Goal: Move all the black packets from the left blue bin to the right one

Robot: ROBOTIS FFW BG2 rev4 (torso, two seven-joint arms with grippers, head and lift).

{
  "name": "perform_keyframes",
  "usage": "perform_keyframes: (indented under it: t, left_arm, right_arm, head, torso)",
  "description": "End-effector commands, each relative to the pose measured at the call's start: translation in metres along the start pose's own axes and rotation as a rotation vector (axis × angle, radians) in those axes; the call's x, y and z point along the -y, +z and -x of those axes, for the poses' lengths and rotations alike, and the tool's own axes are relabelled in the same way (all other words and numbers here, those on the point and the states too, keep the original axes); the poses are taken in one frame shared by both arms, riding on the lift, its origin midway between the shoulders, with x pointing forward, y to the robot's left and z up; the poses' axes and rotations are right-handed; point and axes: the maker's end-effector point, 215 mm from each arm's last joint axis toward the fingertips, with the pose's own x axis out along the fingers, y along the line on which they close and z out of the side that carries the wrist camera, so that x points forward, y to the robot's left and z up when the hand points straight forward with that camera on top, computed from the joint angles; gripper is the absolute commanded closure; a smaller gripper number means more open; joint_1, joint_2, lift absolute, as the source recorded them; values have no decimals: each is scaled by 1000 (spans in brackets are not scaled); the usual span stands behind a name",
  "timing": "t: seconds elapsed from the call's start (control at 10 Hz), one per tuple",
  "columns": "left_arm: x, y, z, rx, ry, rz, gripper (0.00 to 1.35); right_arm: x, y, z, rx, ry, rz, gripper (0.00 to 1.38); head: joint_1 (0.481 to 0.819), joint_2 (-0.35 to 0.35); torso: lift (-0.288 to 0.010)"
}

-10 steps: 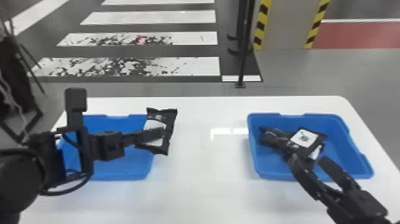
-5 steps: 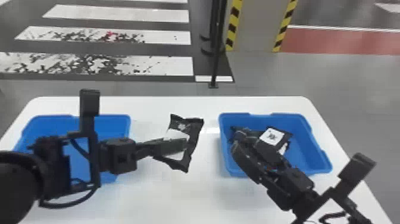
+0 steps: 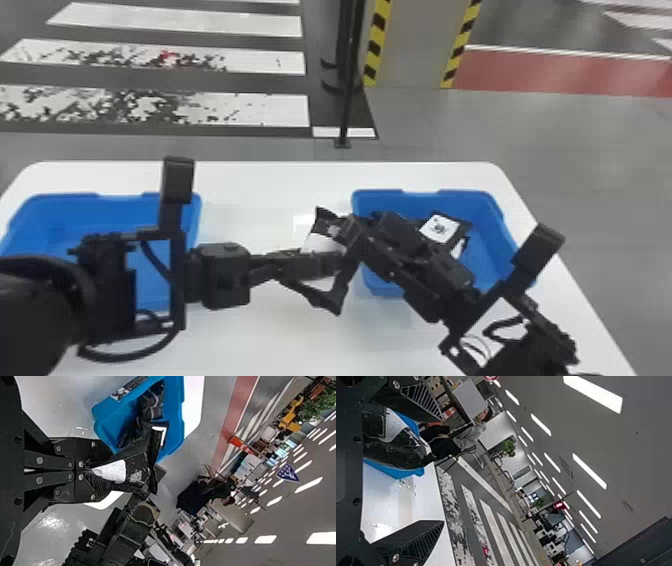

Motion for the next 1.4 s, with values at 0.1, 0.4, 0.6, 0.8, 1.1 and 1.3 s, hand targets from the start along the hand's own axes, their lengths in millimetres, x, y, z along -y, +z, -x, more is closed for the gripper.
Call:
perform_keyframes:
  t: [0.1, 0.4, 0.6, 0.8, 1.1, 1.3]
  left_arm:
    - [7, -1, -4, -5, -19, 0, 1208]
    - [7, 5, -3, 14, -22, -1, 1208]
    - [4, 13, 0, 38, -13, -5, 1208]
    - [6, 24, 1, 87, -20, -19, 1125]
    - [-8, 29, 15, 187, 14, 15, 289]
    - [4, 38, 20, 252, -13, -4, 117]
  right_arm:
    - [1, -6, -10, -16, 24, 0, 932]
    - [-4, 3, -10, 13, 37, -9, 1288]
    - [-8, 2, -10, 10, 53, -15, 1288]
    - [-9, 5, -12, 14, 55, -9, 1288]
    - [23, 30, -13, 44, 10, 29, 1288]
    - [77, 47, -9, 56, -71, 50, 1288]
  head:
    - [695, -114]
    - [695, -114]
    - [695, -111]
    - [695, -103]
    - [695, -99]
    - [695, -119]
  torso:
    - [-139]
    - [-139]
    - [-139]
    - [-139]
    - [-139]
    - [-139]
